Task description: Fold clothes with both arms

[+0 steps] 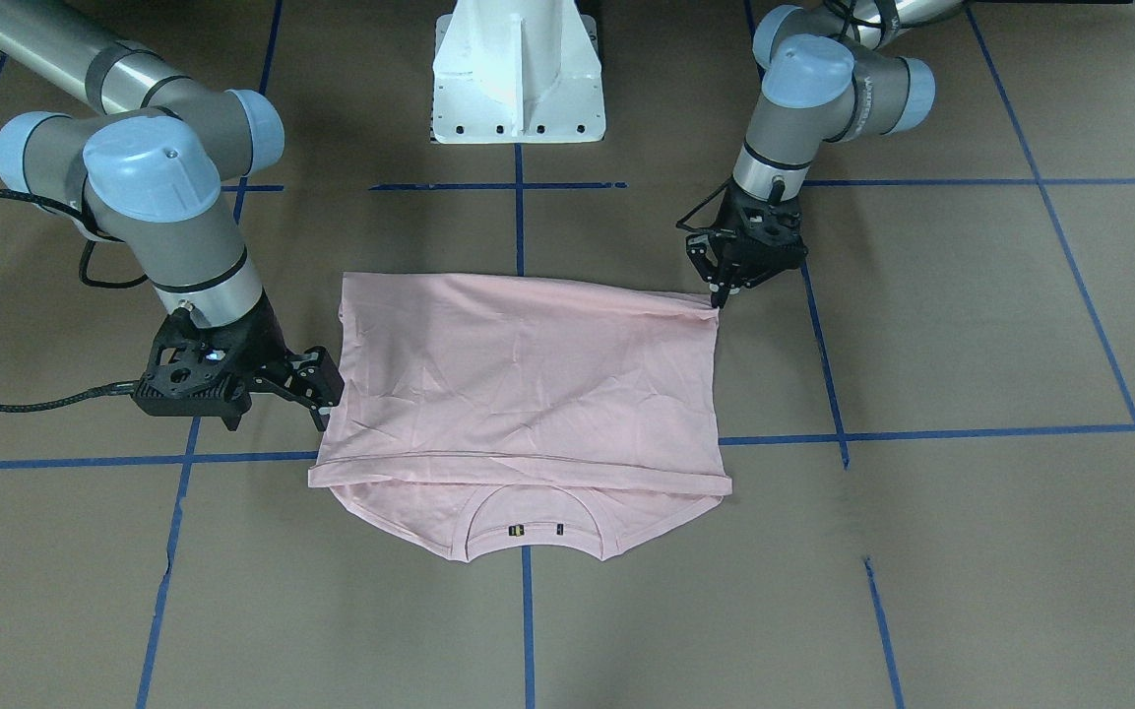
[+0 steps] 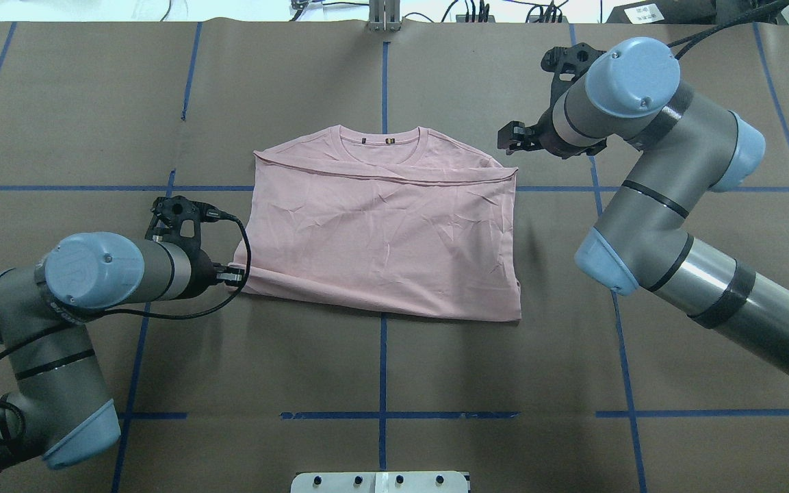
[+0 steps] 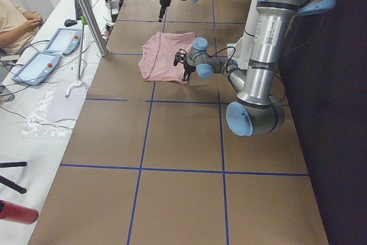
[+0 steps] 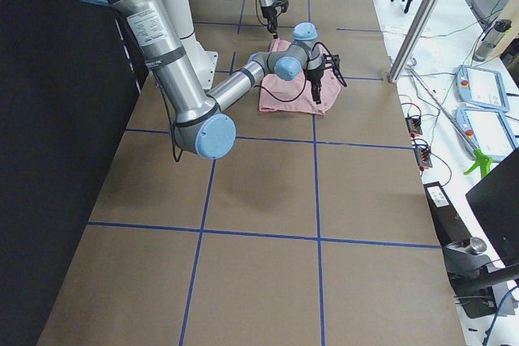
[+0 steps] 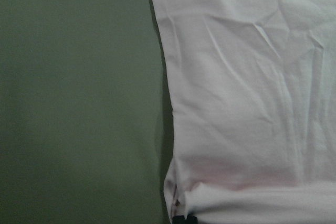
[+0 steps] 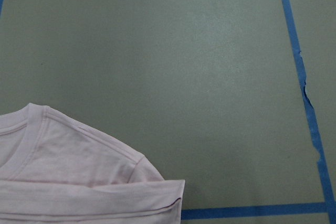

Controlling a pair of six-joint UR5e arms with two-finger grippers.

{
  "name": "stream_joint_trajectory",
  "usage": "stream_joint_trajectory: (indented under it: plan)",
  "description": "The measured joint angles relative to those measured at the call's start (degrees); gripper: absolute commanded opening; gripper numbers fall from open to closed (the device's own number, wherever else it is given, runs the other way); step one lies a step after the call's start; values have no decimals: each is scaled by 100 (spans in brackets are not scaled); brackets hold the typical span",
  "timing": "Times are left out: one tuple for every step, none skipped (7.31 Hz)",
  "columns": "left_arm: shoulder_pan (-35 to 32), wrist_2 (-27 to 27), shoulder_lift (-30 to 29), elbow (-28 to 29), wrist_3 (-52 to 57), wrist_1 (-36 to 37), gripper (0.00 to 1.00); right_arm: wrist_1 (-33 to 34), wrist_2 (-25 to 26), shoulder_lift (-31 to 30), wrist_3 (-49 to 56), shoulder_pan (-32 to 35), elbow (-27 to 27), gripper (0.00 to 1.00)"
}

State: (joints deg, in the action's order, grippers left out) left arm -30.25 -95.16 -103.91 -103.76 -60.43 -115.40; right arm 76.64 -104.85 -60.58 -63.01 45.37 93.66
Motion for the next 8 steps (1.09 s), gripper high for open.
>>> stream_joint_trajectory:
  plan:
    - [-304,-2,-31,219,339,-10,0,0,5,-3,-5,-1,-6,100]
    - [-614,-2,-120,470,682,-20,0,0,9,-5,-8,-1,-10,100]
    - [-897,-3,-301,792,973,-43,0,0,13,-6,-9,-1,-12,100]
    - [-1156,-5,-546,1234,1191,-176,0,0,15,-5,-9,-1,-13,100]
    - [-1427,-8,-844,1844,1420,-500,0,0,16,2,-9,-1,-16,100]
    - [-1688,-11,-1203,2546,1659,-852,0,0,19,7,-11,-5,-18,100]
    - [-1902,-9,-1610,3204,1859,-1082,0,0,23,10,-15,-6,-17,100]
    - [-2066,-4,-2034,3796,2010,-1217,0,0,24,13,-15,-4,-15,100]
